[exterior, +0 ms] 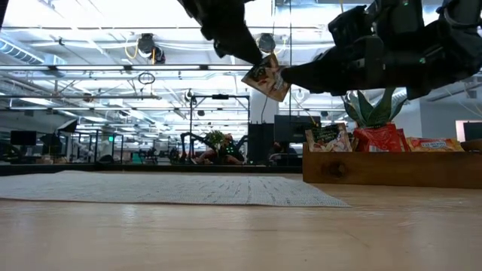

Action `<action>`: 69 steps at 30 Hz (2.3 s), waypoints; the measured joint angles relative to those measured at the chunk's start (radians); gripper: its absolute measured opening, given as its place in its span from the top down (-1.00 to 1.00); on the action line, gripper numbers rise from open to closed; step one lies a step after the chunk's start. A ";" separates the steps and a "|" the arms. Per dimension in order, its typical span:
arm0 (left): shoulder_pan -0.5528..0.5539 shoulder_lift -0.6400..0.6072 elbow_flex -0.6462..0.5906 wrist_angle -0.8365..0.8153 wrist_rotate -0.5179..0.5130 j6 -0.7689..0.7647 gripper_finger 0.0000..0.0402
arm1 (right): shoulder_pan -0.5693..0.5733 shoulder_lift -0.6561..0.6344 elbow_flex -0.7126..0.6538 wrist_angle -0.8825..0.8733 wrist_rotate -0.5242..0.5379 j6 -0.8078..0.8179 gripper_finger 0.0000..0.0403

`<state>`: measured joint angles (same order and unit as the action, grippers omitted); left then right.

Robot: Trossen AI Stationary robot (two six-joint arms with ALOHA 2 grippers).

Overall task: Pick & Place Tea
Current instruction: Put the brown tea bag into the left section of the wooden organizer

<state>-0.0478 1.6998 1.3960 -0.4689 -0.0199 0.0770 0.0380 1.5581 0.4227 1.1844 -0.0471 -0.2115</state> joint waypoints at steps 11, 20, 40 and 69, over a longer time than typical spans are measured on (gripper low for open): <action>0.054 0.000 0.000 -0.012 0.060 -0.060 0.49 | 0.000 0.000 0.002 0.013 0.015 -0.010 0.97; 0.054 0.000 0.000 -0.026 0.062 -0.052 0.48 | 0.002 0.000 0.002 0.016 0.021 -0.011 0.97; 0.055 0.050 0.000 0.006 0.099 -0.037 0.73 | 0.003 0.000 0.003 0.033 0.021 -0.011 0.97; 0.054 0.020 0.000 0.009 0.098 -0.030 0.69 | 0.003 0.000 0.002 -0.003 0.021 -0.010 0.97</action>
<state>0.0063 1.7203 1.3956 -0.4600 0.0784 0.0466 0.0414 1.5581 0.4252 1.1816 -0.0265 -0.2218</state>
